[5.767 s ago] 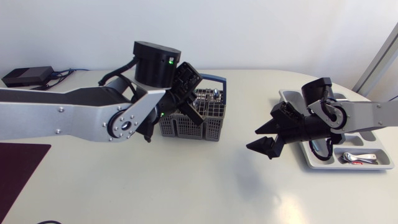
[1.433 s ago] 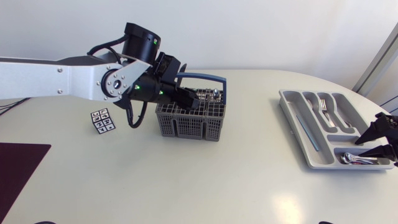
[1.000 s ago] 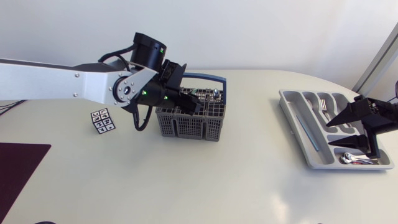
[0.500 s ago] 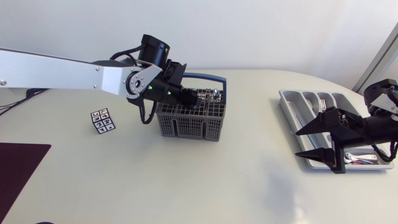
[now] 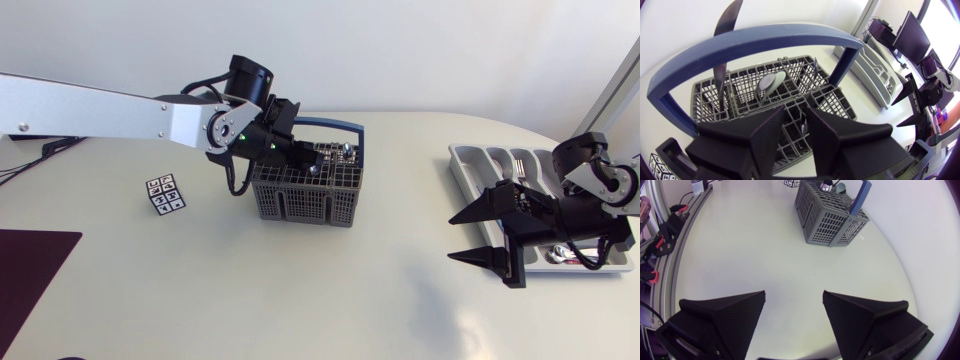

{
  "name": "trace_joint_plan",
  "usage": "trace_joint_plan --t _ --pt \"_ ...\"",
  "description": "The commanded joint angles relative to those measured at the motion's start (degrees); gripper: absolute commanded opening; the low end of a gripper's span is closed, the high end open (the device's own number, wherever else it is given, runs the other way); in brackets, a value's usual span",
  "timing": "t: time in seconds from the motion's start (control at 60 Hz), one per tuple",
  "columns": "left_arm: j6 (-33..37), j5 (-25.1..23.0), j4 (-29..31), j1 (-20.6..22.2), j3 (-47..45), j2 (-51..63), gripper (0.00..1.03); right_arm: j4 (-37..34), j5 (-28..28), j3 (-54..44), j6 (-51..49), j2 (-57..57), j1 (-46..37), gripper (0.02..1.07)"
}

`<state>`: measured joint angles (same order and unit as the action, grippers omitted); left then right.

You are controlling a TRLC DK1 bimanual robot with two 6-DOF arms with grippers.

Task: Transfer all utensils from the basket to the drawer tray.

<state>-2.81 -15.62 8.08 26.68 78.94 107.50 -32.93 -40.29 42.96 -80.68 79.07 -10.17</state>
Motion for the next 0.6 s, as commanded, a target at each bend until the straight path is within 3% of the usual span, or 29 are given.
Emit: trace_joint_plan --t 0.0,0.233,0.383,0.583 --pt "-0.97 -0.56 0.89 0.13 1.75 1.74 0.27 0.5 -0.05 -1.56 1.5 -0.49 0.24 0.85" --pt "-0.88 -0.91 1.33 0.57 2.01 2.01 0.23 0.58 0.13 -2.0 1.32 -1.11 0.24 0.85" --pt "-0.88 -0.99 1.33 0.48 1.92 1.48 0.07 0.67 0.13 -2.44 1.23 -1.2 0.42 0.85" --pt "-1.67 -3.63 1.24 -0.05 0.69 -0.98 0.06 0.67 0.57 -2.97 1.14 -1.81 0.95 0.85"
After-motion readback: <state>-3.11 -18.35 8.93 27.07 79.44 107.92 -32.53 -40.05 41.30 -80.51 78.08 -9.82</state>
